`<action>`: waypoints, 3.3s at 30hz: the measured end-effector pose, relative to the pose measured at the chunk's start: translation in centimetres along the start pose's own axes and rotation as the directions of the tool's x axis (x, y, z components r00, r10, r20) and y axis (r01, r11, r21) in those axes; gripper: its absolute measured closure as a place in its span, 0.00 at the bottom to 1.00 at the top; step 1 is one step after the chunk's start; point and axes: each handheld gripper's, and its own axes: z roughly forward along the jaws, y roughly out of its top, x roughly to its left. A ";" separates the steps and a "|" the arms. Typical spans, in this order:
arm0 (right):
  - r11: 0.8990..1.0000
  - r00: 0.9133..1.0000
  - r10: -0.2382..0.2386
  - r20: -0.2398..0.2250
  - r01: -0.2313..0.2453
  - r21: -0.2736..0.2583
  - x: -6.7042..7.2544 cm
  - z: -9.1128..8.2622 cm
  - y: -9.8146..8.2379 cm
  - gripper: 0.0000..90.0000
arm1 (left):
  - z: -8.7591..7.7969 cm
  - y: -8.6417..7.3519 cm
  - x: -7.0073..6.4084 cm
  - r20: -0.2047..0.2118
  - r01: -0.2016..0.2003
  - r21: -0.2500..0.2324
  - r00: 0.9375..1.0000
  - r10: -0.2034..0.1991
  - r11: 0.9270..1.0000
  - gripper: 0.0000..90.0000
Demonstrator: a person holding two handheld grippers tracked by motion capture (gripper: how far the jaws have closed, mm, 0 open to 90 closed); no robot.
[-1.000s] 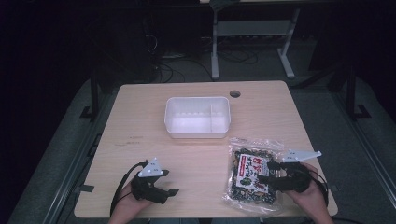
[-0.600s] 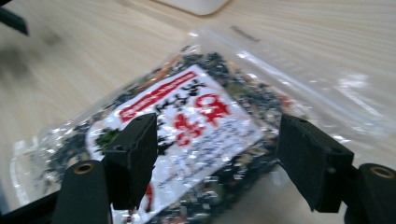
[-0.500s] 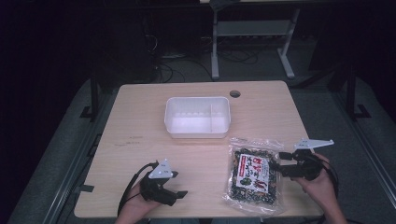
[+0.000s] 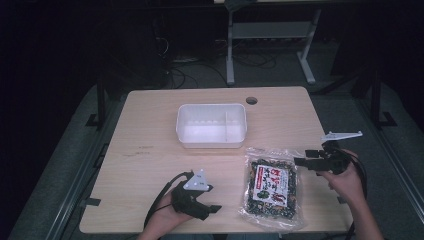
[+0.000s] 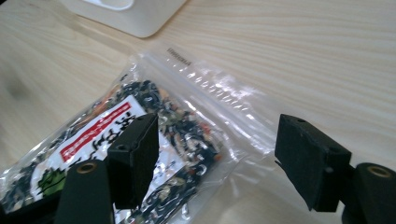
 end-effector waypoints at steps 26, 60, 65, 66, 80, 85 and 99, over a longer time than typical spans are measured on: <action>0.985 0.989 0.140 0.042 -0.143 0.091 -4.3 2.9 1.3 0.38 | 5.4 3.8 -1.4 0.166 -0.049 0.087 0.986 0.034 0.995 0.91; 0.963 0.971 0.237 -0.037 -0.230 0.140 -4.8 3.8 0.9 0.91 | 7.5 4.0 -1.9 0.206 -0.068 0.127 0.978 0.041 0.990 0.96; 0.962 0.964 0.255 -0.073 -0.245 0.122 -5.0 3.0 0.8 0.99 | 7.5 4.0 -1.8 0.218 -0.063 0.131 0.975 0.033 0.989 0.95; 0.964 0.965 0.249 -0.077 -0.239 0.119 -4.9 2.6 0.9 0.99 | 7.5 4.0 -1.8 0.220 -0.060 0.133 0.975 0.030 0.989 0.93; 0.985 0.976 0.168 -0.139 -0.173 -0.024 -2.9 -2.5 0.9 1.00 | 6.6 3.9 0.2 0.170 0.091 0.060 0.980 -0.100 0.994 0.49; 0.985 0.976 0.144 -0.166 -0.158 -0.076 -2.2 -4.1 0.7 1.00 | 7.1 3.9 0.9 0.166 0.138 0.063 0.975 -0.146 0.988 0.36; 0.979 0.972 0.006 -0.234 -0.053 -0.195 1.6 -6.8 2.8 1.00 | 8.0 4.0 2.8 0.281 0.255 -0.001 0.928 -0.245 0.967 0.35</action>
